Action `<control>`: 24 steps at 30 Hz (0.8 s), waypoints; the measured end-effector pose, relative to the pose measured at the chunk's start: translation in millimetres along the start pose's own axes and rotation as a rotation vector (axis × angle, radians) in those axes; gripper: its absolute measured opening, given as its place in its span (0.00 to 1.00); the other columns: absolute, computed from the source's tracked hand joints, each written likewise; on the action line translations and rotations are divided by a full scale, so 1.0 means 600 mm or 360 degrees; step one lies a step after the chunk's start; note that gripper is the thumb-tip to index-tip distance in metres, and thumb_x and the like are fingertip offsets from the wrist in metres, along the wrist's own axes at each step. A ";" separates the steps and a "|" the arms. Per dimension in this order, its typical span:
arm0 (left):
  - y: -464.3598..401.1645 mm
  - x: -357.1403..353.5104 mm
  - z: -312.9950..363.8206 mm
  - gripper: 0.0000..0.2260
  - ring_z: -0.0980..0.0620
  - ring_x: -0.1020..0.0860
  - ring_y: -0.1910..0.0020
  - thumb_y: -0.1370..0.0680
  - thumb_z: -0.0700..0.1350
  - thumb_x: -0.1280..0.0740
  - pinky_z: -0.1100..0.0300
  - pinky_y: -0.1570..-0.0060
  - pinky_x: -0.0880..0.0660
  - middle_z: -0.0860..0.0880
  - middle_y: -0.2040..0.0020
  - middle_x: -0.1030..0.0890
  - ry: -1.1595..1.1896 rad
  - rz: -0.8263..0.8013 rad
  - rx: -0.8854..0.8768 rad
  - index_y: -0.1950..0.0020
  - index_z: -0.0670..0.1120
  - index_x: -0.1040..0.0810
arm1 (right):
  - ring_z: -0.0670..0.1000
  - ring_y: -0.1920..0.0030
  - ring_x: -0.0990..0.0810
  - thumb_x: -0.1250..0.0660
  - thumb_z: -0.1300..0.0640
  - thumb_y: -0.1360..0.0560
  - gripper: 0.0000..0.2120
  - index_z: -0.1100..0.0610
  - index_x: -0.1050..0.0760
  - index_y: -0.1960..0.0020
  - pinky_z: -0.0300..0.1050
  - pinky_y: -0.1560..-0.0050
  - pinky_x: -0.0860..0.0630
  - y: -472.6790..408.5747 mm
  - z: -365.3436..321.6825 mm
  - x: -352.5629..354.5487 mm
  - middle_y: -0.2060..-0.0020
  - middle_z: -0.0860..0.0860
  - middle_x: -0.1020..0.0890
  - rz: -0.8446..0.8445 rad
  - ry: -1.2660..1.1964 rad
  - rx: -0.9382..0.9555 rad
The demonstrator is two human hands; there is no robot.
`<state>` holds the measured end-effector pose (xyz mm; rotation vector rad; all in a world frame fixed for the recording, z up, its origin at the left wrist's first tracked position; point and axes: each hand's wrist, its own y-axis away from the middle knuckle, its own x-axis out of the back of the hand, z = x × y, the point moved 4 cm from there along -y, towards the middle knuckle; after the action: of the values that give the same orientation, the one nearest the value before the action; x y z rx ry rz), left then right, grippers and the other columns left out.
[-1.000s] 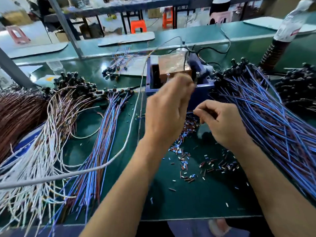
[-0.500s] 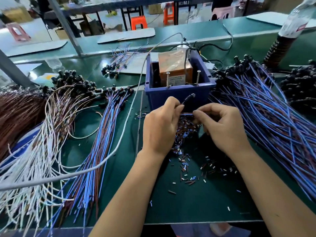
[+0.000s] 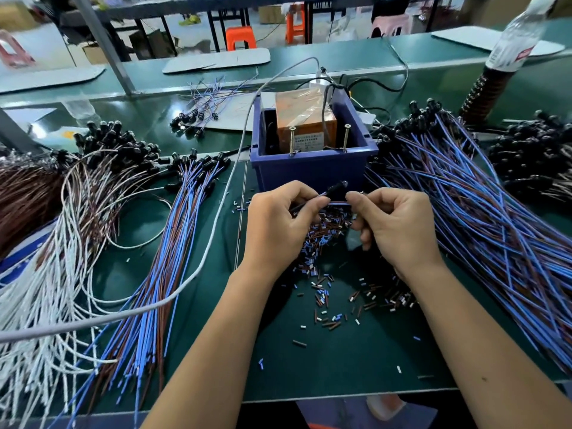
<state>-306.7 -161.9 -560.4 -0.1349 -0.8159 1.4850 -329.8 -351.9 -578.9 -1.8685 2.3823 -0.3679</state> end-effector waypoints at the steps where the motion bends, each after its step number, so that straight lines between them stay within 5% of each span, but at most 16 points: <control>1: 0.000 -0.001 -0.002 0.06 0.54 0.19 0.68 0.22 0.46 0.26 0.58 0.63 0.22 0.55 0.68 0.18 0.0016 -0.0038 0.0030 0.58 0.47 0.17 | 0.50 0.78 0.24 0.23 0.43 0.26 0.16 0.54 0.17 0.63 0.42 0.78 0.27 0.000 -0.001 0.000 0.73 0.55 0.18 0.0005 -0.0027 -0.0014; 13: -0.002 -0.003 -0.015 0.08 0.56 0.22 0.70 0.21 0.49 0.27 0.57 0.66 0.27 0.52 0.69 0.18 0.0151 -0.0384 0.0237 0.59 0.49 0.19 | 0.48 0.78 0.27 0.25 0.47 0.26 0.13 0.55 0.18 0.65 0.39 0.78 0.29 -0.003 -0.011 0.003 0.73 0.55 0.20 -0.0065 -0.0226 -0.0110; 21: -0.001 0.002 -0.008 0.08 0.61 0.24 0.72 0.21 0.46 0.27 0.69 0.68 0.30 0.53 0.70 0.18 0.0136 -0.0429 0.0234 0.59 0.48 0.19 | 0.47 0.77 0.27 0.26 0.52 0.21 0.14 0.54 0.18 0.64 0.39 0.77 0.29 -0.005 -0.013 0.006 0.73 0.54 0.20 -0.0058 -0.0230 -0.0106; 24: -0.004 0.016 -0.016 0.08 0.58 0.26 0.73 0.21 0.46 0.27 0.60 0.70 0.29 0.51 0.71 0.18 0.0144 -0.0362 0.0287 0.60 0.48 0.19 | 0.45 0.77 0.28 0.27 0.51 0.21 0.16 0.53 0.19 0.66 0.38 0.78 0.30 -0.013 -0.009 0.032 0.73 0.50 0.21 0.0182 -0.0349 -0.0211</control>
<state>-300.7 -149.5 -562.3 0.0257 -0.6000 1.3200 -328.5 -371.5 -570.3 -1.7111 2.4000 0.0050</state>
